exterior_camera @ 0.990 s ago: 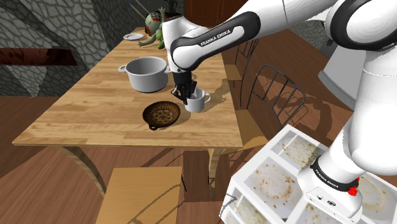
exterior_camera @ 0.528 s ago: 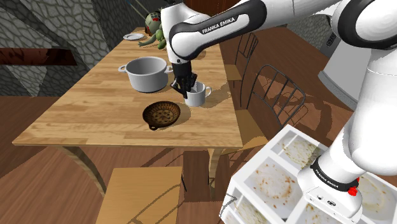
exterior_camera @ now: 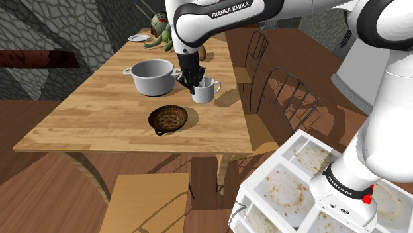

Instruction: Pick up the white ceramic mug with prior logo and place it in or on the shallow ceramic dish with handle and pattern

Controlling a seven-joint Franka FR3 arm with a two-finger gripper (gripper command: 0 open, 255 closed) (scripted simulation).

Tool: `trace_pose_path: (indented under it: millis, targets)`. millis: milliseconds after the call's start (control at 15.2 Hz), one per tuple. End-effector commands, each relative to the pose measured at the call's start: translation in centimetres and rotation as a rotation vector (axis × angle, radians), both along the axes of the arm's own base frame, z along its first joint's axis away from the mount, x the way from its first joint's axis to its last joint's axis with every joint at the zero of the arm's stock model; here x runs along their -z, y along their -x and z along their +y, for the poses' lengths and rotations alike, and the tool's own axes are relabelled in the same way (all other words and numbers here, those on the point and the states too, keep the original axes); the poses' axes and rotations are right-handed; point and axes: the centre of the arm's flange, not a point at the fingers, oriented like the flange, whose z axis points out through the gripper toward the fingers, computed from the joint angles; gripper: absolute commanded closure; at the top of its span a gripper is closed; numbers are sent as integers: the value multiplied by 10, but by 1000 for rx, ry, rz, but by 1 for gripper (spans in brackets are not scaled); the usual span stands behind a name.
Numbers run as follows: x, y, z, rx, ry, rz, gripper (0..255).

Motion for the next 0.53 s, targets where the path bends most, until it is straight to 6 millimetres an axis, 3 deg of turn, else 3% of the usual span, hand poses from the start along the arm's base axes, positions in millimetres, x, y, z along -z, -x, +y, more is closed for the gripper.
trace_pose_path:
  millis: [0, 132, 462]
  targets:
    - [-11, 0, 1, 0, 0, 0, 255]
    - [-21, 0, 1, 0, 0, 0, 255]
    - [-31, -12, 65, 0, 0, 0, 255]
